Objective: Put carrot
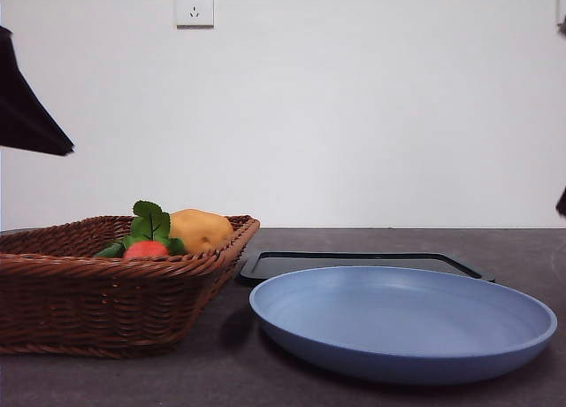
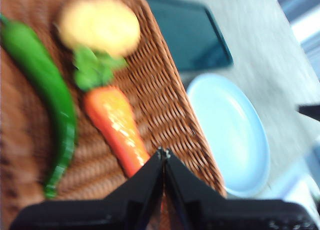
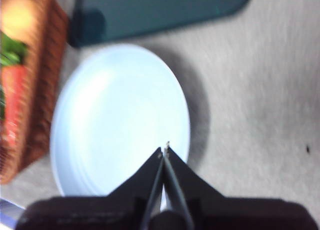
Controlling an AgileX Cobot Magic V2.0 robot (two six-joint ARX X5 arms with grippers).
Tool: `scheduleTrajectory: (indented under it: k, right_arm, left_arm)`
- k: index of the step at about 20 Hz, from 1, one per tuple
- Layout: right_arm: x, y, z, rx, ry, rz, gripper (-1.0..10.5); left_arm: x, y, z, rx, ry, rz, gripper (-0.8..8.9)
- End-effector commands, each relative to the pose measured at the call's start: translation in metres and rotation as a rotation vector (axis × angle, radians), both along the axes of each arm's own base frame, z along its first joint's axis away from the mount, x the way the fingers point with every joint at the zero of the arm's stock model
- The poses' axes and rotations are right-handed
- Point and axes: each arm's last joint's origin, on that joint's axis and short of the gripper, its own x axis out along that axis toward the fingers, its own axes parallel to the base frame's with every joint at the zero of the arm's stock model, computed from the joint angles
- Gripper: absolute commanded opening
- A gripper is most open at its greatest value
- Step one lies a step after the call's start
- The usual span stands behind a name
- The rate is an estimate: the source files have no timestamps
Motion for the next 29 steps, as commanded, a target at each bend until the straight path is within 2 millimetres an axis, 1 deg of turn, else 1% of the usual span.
scheduleTrajectory:
  k: [1,2,3,4,5,10,14,15,19,21,22,23,25,29]
  right_arm:
    - [0.009,0.001,-0.005,-0.013,0.035,0.015,1.1]
    - [0.011,0.001,-0.009,-0.016,0.054,0.014,1.6]
    - [0.014,0.002,-0.013,-0.018,0.072,0.013,2.1]
    - [0.017,0.002,-0.016,-0.019,0.085,0.014,2.5]
    - [0.020,0.003,-0.020,-0.020,0.097,0.015,2.5]
    - [0.035,0.006,-0.036,-0.015,0.135,0.017,2.5]
    - [0.042,0.017,-0.050,-0.013,0.179,0.050,2.4]
    - [0.043,0.020,-0.053,-0.011,0.187,0.056,2.3]
    - [0.045,0.030,-0.061,-0.014,0.219,0.076,0.9]
    - [0.045,0.030,-0.061,-0.013,0.218,0.070,0.1]
    - [0.045,0.029,-0.061,-0.011,0.218,0.067,0.0]
    - [0.045,0.029,-0.060,-0.006,0.221,0.056,0.0]
    - [0.044,0.029,-0.057,-0.002,0.213,0.053,0.0]
    - [0.037,0.027,-0.045,0.001,0.190,0.051,0.0]
  left_arm:
    - [0.003,-0.006,0.001,-0.006,-0.027,-0.055,0.21]
    - [0.003,-0.008,0.002,-0.005,-0.032,-0.062,0.64]
    - [0.004,-0.009,0.002,-0.004,-0.047,-0.065,1.52]
    - [0.004,-0.011,0.003,-0.008,-0.056,-0.065,2.08]
    - [0.005,-0.012,0.004,-0.012,-0.064,-0.068,2.51]
    - [0.006,-0.014,0.006,-0.001,-0.078,-0.038,2.50]
    - [0.006,-0.013,0.005,0.009,-0.079,-0.026,2.50]
    - [0.006,-0.013,0.005,0.011,-0.079,-0.023,2.50]
    - [0.007,-0.013,0.005,0.022,-0.081,-0.010,2.49]
    - [0.007,-0.013,0.005,0.023,-0.081,-0.009,2.50]
    - [0.007,-0.013,0.005,0.025,-0.081,-0.007,2.50]
    - [0.007,-0.013,0.005,0.027,-0.082,-0.003,2.70]
    - [0.007,-0.014,0.005,0.029,-0.082,-0.004,3.65]
    - [0.006,-0.026,0.006,0.086,-0.098,0.006,3.70]
